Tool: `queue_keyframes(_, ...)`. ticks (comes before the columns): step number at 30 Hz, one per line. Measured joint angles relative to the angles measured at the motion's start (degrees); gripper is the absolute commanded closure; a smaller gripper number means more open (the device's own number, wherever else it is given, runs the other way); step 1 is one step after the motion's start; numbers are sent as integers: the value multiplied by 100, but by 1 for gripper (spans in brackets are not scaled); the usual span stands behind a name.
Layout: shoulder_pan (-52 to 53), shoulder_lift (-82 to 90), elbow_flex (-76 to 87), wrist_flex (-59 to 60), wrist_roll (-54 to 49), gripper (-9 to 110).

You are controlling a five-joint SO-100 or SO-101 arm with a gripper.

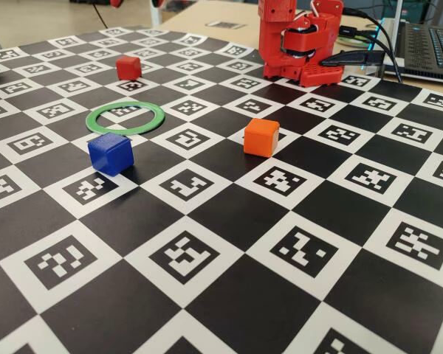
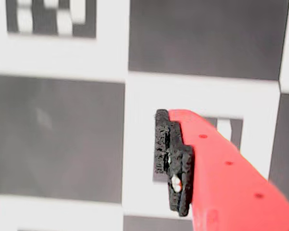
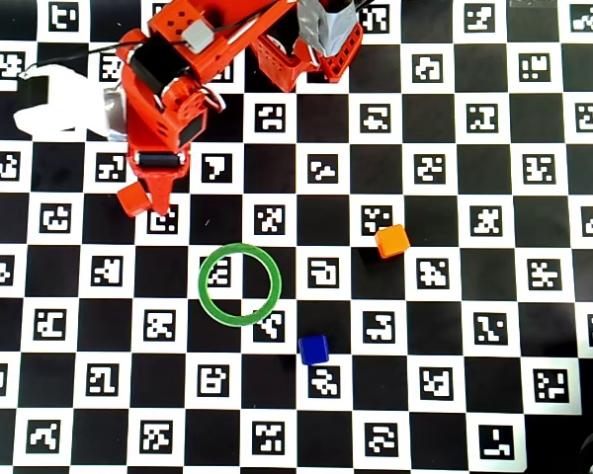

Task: Grab the red cube then put it in the green circle then put the blue cube on top and finally the orange cube on top

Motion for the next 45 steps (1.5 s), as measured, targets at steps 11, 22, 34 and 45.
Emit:
queue_keyframes(11,352,-1178,264,-1230,-290,60)
queue_keyframes(22,545,-1934,571,-2206,-475,60)
queue_keyframes(34,545,-1960,967,-2751,-1151,60)
queue_keyframes(45,492,-1960,1143,-3182,-1934,60)
